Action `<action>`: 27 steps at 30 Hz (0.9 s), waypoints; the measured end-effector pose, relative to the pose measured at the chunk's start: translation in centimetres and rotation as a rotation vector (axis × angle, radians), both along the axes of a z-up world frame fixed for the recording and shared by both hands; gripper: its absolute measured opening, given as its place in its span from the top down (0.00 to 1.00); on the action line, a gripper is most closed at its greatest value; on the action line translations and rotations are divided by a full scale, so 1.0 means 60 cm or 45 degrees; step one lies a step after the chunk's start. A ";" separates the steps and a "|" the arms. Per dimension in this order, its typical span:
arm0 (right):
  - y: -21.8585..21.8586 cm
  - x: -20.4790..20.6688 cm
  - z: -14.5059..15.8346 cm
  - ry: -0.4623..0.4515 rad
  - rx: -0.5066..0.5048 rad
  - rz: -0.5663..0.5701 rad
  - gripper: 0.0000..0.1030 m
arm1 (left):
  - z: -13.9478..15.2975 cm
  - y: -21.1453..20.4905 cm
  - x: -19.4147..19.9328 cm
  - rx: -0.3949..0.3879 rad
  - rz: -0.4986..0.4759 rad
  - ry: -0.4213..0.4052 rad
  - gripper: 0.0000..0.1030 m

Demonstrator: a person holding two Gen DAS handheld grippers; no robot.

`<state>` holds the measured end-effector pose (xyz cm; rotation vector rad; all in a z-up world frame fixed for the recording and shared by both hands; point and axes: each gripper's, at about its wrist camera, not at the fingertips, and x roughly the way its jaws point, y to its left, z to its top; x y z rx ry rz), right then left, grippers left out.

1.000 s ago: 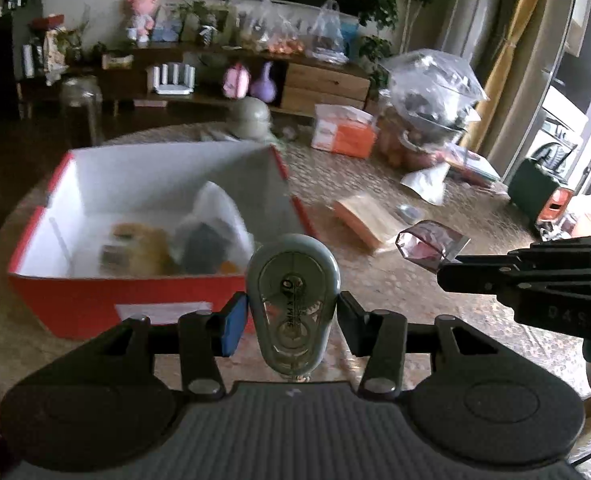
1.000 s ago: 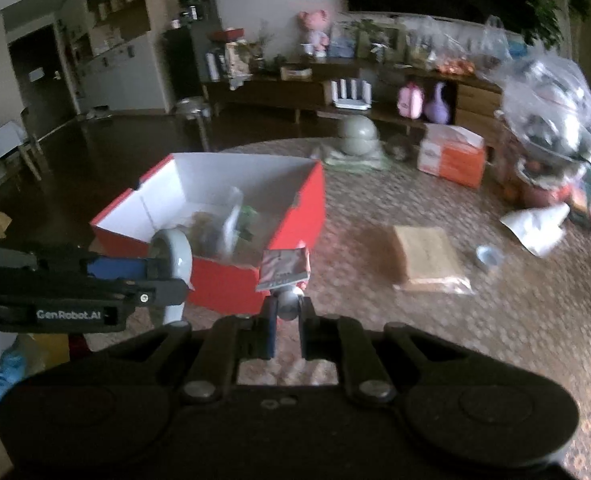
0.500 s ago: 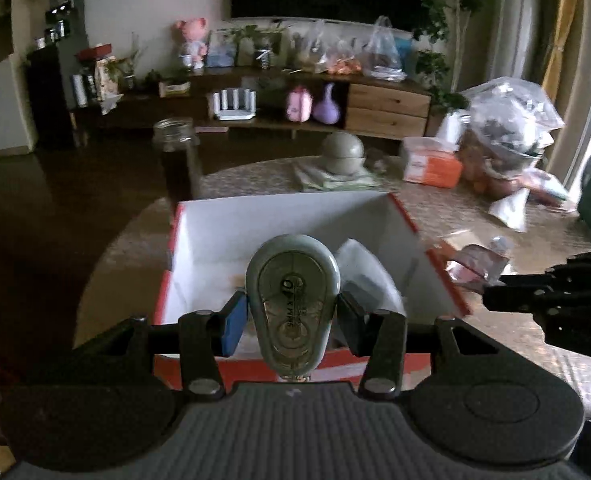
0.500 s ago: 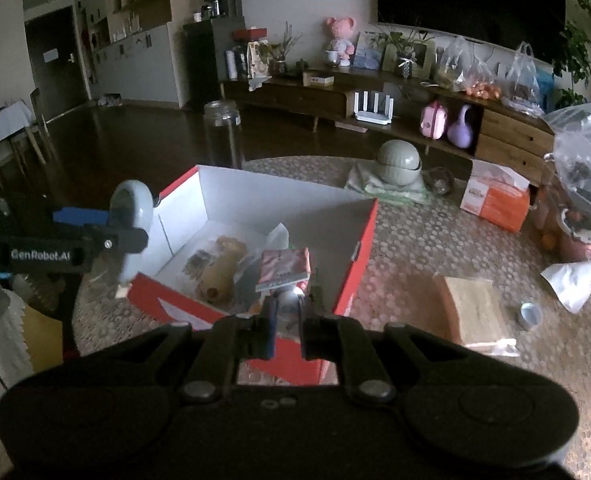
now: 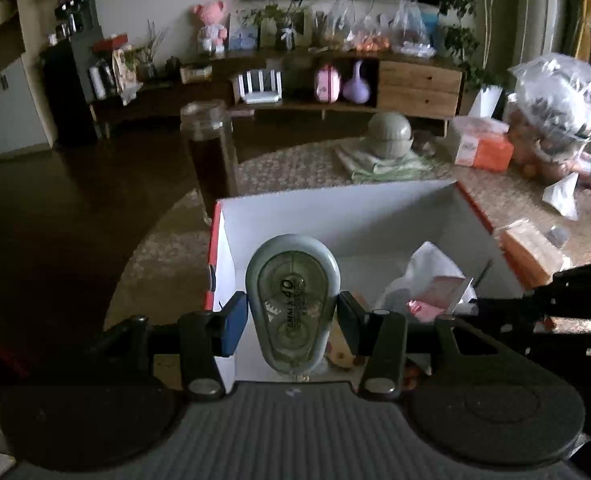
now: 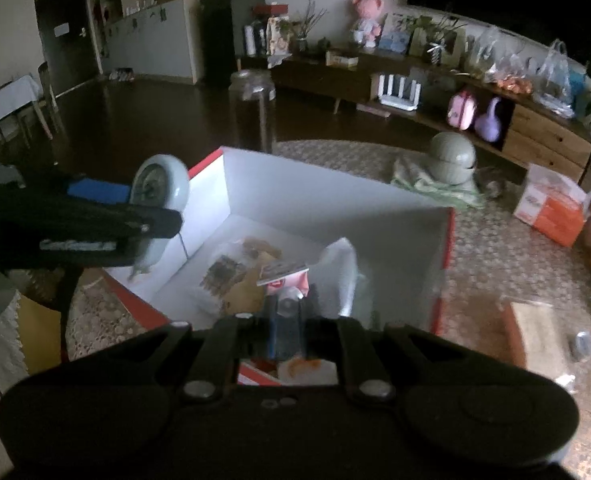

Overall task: Organize objects
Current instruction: 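Carry the white-green case and pink item over the red box with both grippers, then open both grippers to drop the case and pink item into the box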

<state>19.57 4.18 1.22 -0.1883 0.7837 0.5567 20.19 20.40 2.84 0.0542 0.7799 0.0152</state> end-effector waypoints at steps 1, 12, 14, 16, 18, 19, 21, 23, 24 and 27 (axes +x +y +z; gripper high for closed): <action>0.007 0.002 -0.006 0.010 -0.006 0.008 0.90 | -0.007 0.000 0.007 0.016 -0.001 0.010 0.54; 0.037 0.025 -0.048 0.075 -0.059 0.006 0.90 | -0.071 0.005 0.064 0.115 -0.008 0.156 0.53; 0.039 0.027 -0.052 0.087 -0.062 0.002 0.90 | -0.082 0.008 0.071 0.113 -0.004 0.193 0.53; 0.041 0.031 -0.056 0.095 -0.071 -0.001 0.90 | -0.091 0.013 0.077 0.099 0.001 0.225 0.53; 0.043 0.035 -0.061 0.108 -0.070 -0.005 0.90 | -0.095 0.013 0.080 0.107 -0.004 0.229 0.53; 0.043 0.037 -0.063 0.119 -0.066 -0.009 0.90 | -0.096 0.010 0.081 0.118 -0.014 0.230 0.53; 0.045 0.042 -0.068 0.143 -0.059 -0.018 0.90 | -0.099 0.006 0.085 0.112 -0.020 0.241 0.53; 0.043 0.045 -0.071 0.150 -0.056 -0.025 0.86 | -0.103 0.001 0.089 0.117 -0.031 0.254 0.53; 0.042 0.045 -0.071 0.154 -0.052 -0.026 0.85 | -0.105 -0.002 0.090 0.123 -0.034 0.258 0.53; 0.039 0.046 -0.071 0.158 -0.047 -0.034 0.83 | -0.110 -0.011 0.096 0.154 -0.043 0.277 0.53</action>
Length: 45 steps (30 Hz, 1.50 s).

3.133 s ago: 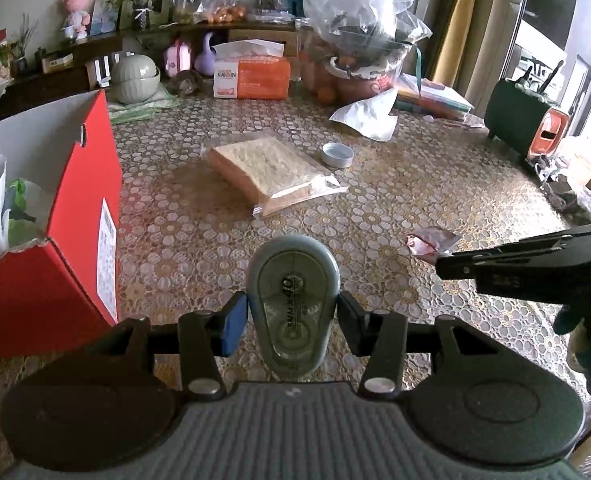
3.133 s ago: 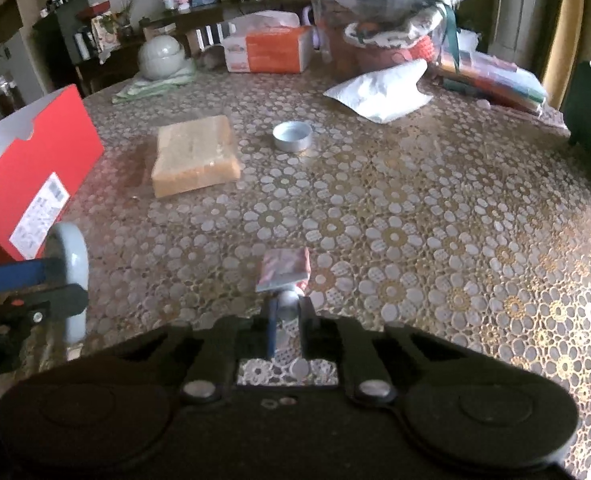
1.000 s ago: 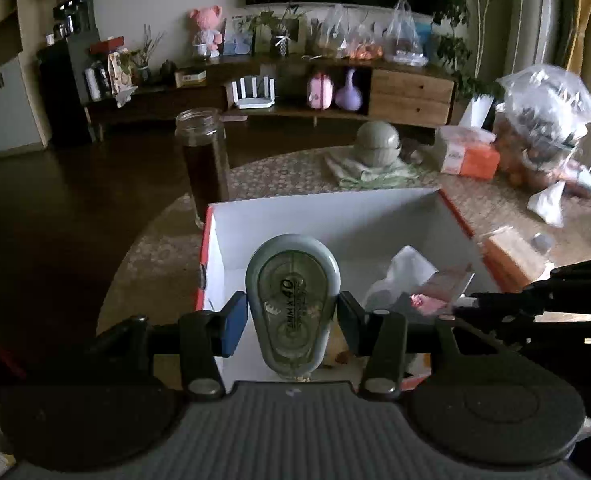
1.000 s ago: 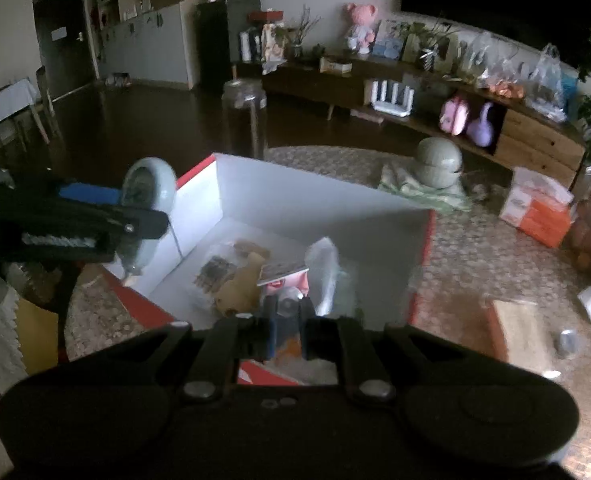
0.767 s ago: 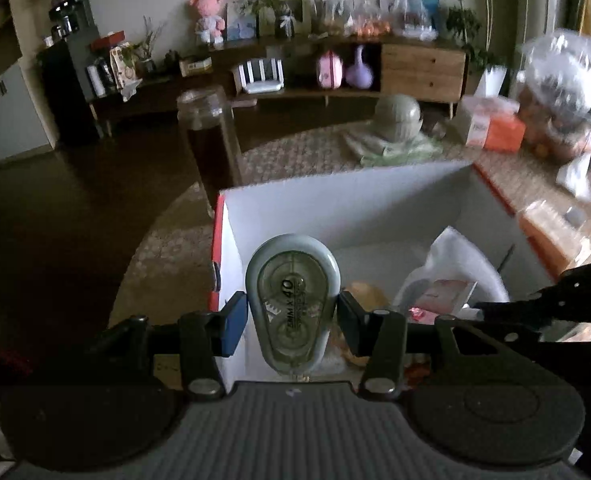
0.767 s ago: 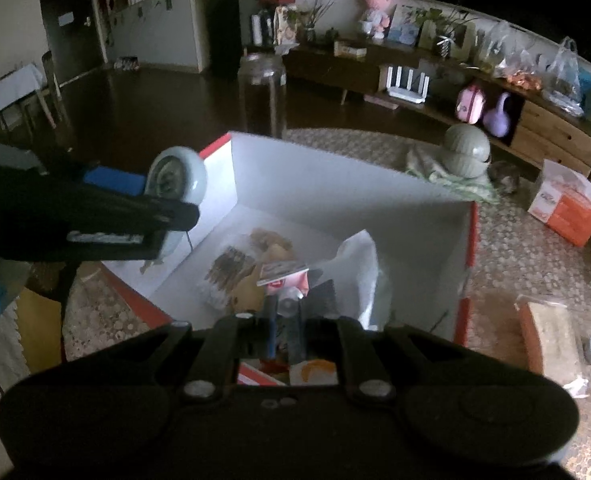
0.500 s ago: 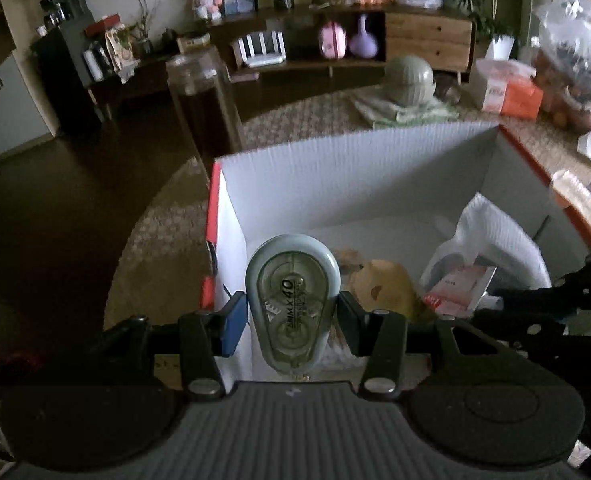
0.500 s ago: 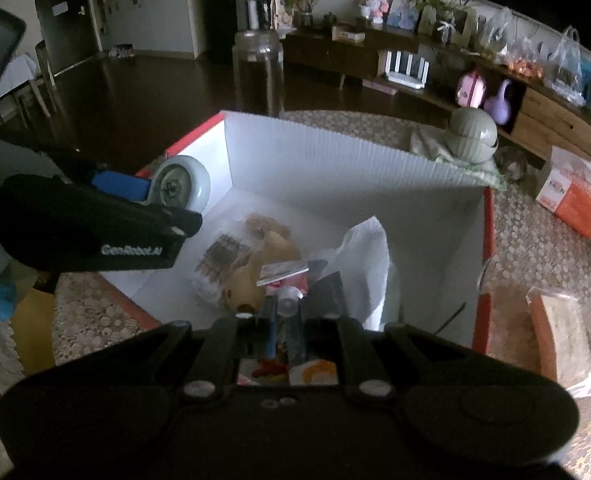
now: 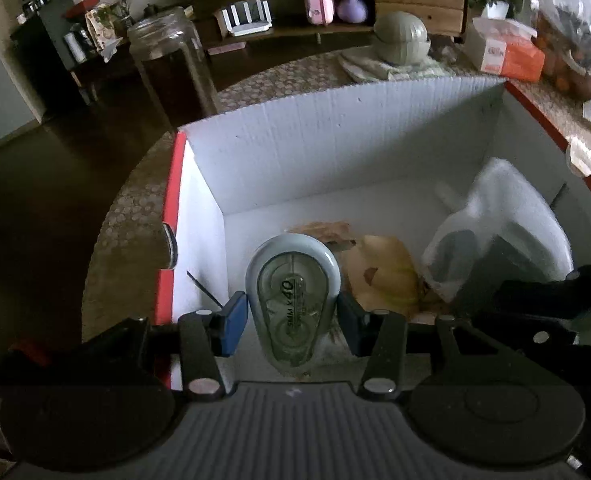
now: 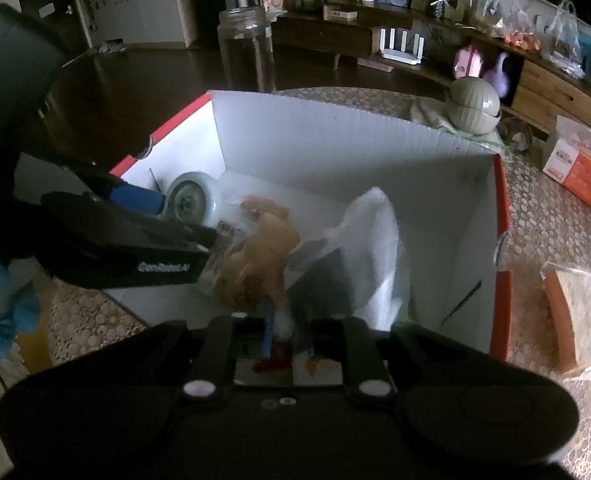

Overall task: Organize objects
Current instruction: 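Open both grippers to drop the case and pink item into the box, then move both grippers back toward the bagged bread slice and white lid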

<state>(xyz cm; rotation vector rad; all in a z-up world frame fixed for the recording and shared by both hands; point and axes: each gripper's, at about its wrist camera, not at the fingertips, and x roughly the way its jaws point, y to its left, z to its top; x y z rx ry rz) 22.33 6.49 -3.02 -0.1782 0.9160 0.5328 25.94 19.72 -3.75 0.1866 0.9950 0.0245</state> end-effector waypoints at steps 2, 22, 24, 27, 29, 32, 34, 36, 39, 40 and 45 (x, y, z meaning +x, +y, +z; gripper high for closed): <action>-0.004 -0.001 0.001 0.004 0.010 -0.005 0.83 | 0.000 -0.001 0.002 -0.003 0.002 0.001 0.53; -0.073 -0.049 0.057 -0.027 0.139 -0.007 0.66 | 0.058 -0.014 -0.057 -0.097 0.087 -0.167 0.31; -0.081 -0.054 0.061 -0.030 0.146 -0.011 0.63 | 0.067 -0.020 -0.070 -0.108 0.077 -0.187 0.25; -0.093 -0.063 0.068 -0.041 0.161 -0.009 0.63 | 0.080 -0.034 -0.092 -0.123 0.053 -0.224 0.24; -0.102 -0.070 0.074 -0.055 0.171 -0.005 0.56 | 0.087 -0.043 -0.106 -0.137 0.040 -0.232 0.24; -0.114 -0.083 0.081 -0.080 0.184 0.006 0.46 | 0.096 -0.055 -0.127 -0.153 0.025 -0.246 0.24; -0.123 -0.090 0.085 -0.089 0.191 0.015 0.44 | 0.100 -0.064 -0.138 -0.163 0.013 -0.248 0.24; -0.134 -0.098 0.089 -0.093 0.204 0.019 0.43 | 0.103 -0.072 -0.150 -0.184 -0.005 -0.247 0.24; -0.153 -0.112 0.094 -0.109 0.218 0.024 0.37 | 0.109 -0.081 -0.167 -0.222 -0.016 -0.254 0.24; -0.159 -0.117 0.095 -0.114 0.222 0.026 0.36 | 0.112 -0.083 -0.173 -0.236 -0.017 -0.256 0.24; -0.186 -0.138 0.097 -0.126 0.233 0.031 0.25 | 0.115 -0.099 -0.192 -0.271 -0.031 -0.258 0.23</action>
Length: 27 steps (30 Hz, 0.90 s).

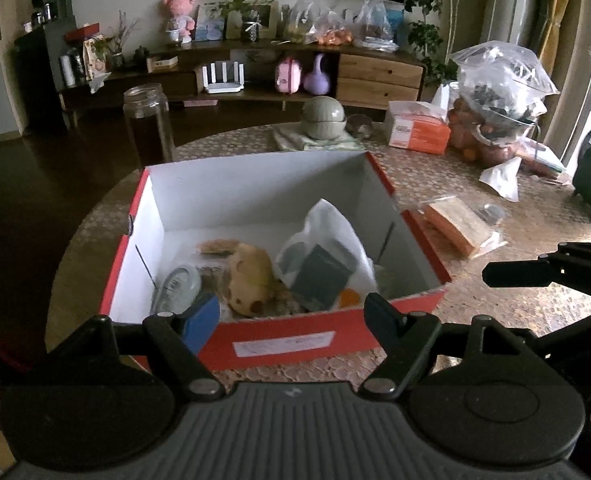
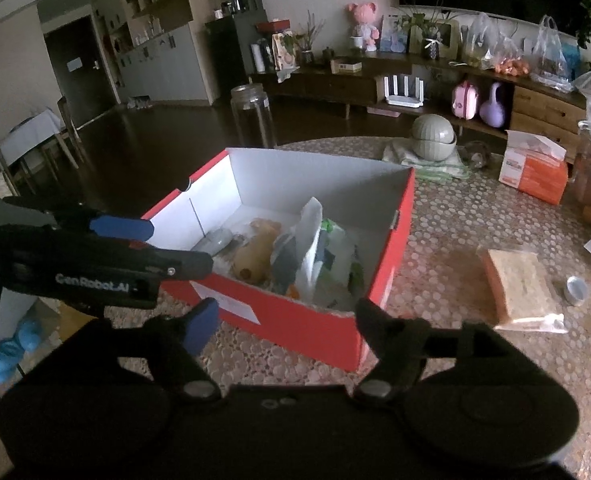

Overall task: Organize objects
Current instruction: 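Move both grippers back toward the bagged bread slice and white lid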

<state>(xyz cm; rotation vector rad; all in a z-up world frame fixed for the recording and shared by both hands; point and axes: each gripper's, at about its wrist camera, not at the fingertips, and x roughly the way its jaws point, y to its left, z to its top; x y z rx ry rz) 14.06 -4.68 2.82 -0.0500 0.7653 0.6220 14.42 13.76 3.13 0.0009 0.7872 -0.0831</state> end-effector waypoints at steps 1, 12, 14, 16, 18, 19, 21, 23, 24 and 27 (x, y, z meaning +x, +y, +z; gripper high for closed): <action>-0.005 -0.003 0.000 -0.002 0.002 -0.001 0.22 | 0.000 -0.004 -0.005 0.005 -0.001 -0.008 0.19; -0.093 -0.041 -0.012 -0.030 0.022 -0.062 0.04 | -0.012 -0.072 -0.028 0.005 -0.047 -0.050 0.00; -0.123 -0.040 -0.015 -0.025 0.035 -0.108 0.03 | -0.016 -0.088 -0.027 -0.012 -0.046 -0.057 0.00; -0.152 -0.040 -0.019 -0.028 0.035 -0.151 0.03 | -0.019 -0.107 -0.020 -0.031 -0.047 -0.053 0.00; -0.181 -0.039 -0.025 -0.036 0.022 -0.194 0.03 | -0.022 -0.128 -0.012 -0.041 -0.058 -0.046 0.00; -0.197 -0.038 -0.027 -0.036 0.018 -0.214 0.03 | -0.023 -0.142 -0.008 -0.043 -0.069 -0.046 0.00; -0.224 -0.035 -0.032 -0.036 0.010 -0.251 0.03 | -0.023 -0.167 -0.001 -0.040 -0.094 -0.049 0.00; -0.251 -0.030 -0.037 -0.031 0.007 -0.290 0.03 | -0.023 -0.193 0.007 -0.039 -0.121 -0.050 0.00; -0.263 -0.027 -0.038 -0.031 0.005 -0.302 0.03 | -0.022 -0.206 0.012 -0.038 -0.133 -0.051 0.00; -0.293 -0.019 -0.044 -0.050 -0.034 -0.340 0.03 | -0.021 -0.247 0.030 -0.022 -0.166 -0.053 0.00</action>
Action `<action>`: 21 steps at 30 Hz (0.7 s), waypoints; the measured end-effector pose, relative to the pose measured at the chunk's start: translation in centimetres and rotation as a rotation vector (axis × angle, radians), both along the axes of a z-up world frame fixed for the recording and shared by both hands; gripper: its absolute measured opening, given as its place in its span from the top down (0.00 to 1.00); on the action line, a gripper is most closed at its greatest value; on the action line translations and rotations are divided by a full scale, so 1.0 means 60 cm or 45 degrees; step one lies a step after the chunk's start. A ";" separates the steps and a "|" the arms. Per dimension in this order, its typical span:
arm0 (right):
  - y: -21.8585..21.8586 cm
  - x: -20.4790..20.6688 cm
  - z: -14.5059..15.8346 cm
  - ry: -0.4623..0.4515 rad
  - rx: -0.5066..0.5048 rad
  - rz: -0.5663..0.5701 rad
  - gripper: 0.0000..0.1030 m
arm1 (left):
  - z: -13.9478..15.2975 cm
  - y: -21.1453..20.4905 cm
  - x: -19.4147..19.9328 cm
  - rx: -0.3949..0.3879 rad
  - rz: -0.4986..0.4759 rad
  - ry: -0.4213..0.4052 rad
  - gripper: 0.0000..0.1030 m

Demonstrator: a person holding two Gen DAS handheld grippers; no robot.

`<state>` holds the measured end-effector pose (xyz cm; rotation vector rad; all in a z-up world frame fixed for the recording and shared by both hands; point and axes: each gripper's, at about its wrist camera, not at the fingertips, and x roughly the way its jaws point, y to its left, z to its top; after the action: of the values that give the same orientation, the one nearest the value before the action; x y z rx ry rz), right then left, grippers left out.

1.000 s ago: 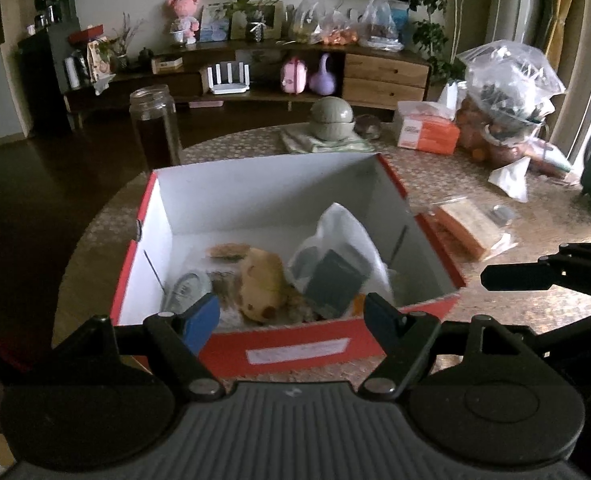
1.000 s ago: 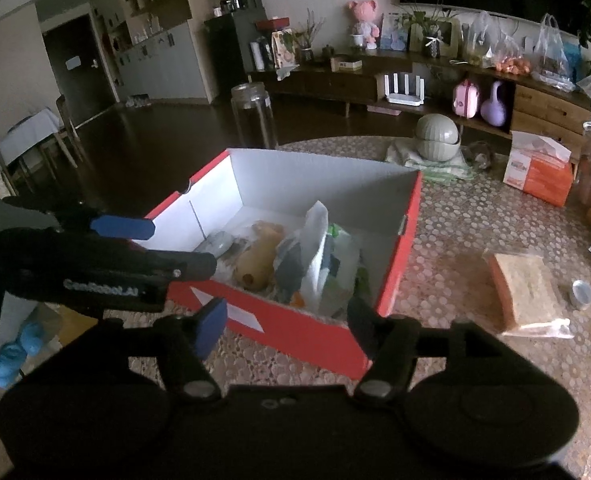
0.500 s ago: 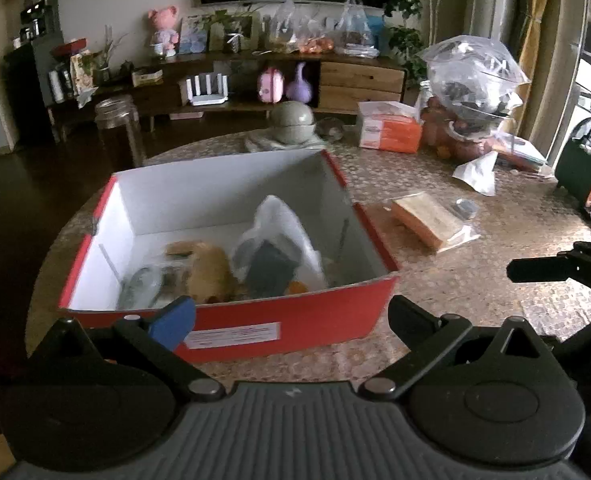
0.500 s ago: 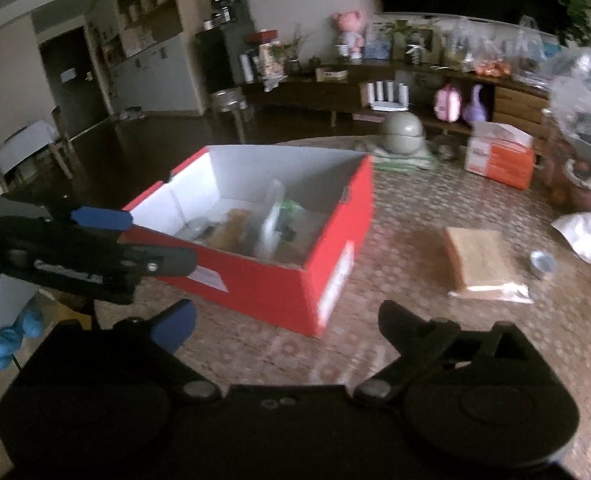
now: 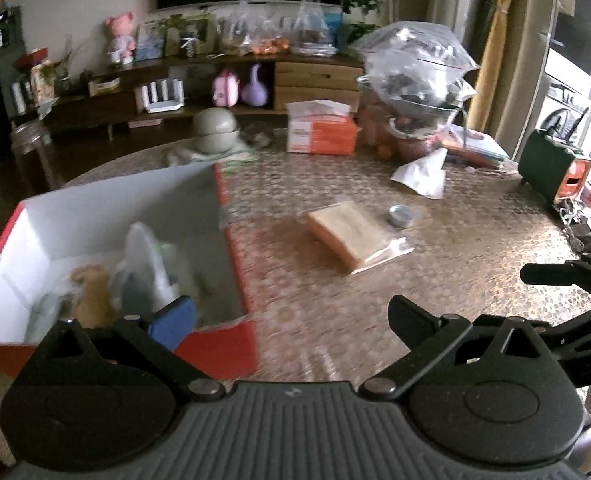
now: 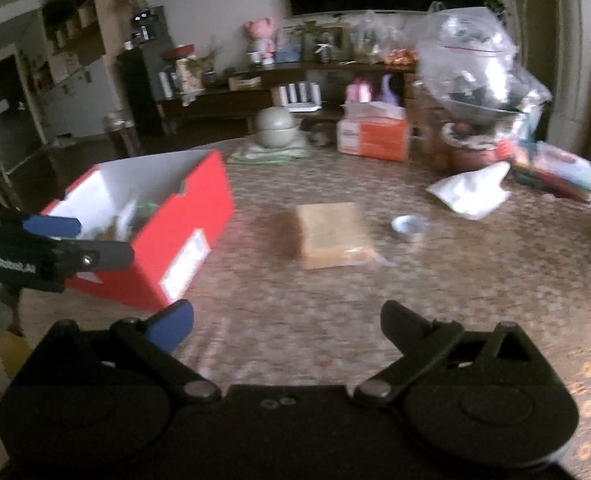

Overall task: Organize objects
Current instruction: 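Move both grippers back toward the bagged bread slice and white lid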

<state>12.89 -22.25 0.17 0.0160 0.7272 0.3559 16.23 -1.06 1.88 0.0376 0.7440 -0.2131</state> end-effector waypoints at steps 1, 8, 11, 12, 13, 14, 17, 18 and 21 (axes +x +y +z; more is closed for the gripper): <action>-0.008 0.004 -0.003 -0.002 -0.016 -0.010 0.03 | 0.000 -0.013 0.006 0.009 -0.008 0.000 0.00; -0.074 0.034 -0.022 0.008 -0.044 -0.074 0.03 | -0.018 -0.093 0.057 0.122 -0.035 0.000 0.00; -0.095 0.054 -0.030 0.012 -0.062 -0.102 0.03 | -0.029 -0.118 0.084 0.125 -0.028 0.030 0.00; -0.102 0.062 -0.033 0.018 -0.064 -0.111 0.03 | -0.031 -0.125 0.092 0.127 -0.025 0.036 0.00; -0.108 0.071 -0.037 0.024 -0.067 -0.119 0.03 | -0.035 -0.133 0.103 0.131 -0.020 0.042 0.00; -0.115 0.080 -0.041 0.029 -0.067 -0.127 0.03 | -0.037 -0.139 0.113 0.135 -0.013 0.045 0.00; -0.127 0.106 -0.050 0.038 -0.069 -0.138 0.03 | -0.046 -0.158 0.143 0.138 -0.002 0.060 0.00; -0.130 0.114 -0.053 0.036 -0.074 -0.140 0.03 | -0.050 -0.163 0.154 0.144 0.004 0.064 0.00; -0.140 0.142 -0.064 0.037 -0.070 -0.136 0.04 | -0.063 -0.178 0.187 0.140 0.025 0.081 0.00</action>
<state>21.39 -30.66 -3.68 0.0079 0.7618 0.2343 27.45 -11.71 -1.89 0.1285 0.8191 -0.1549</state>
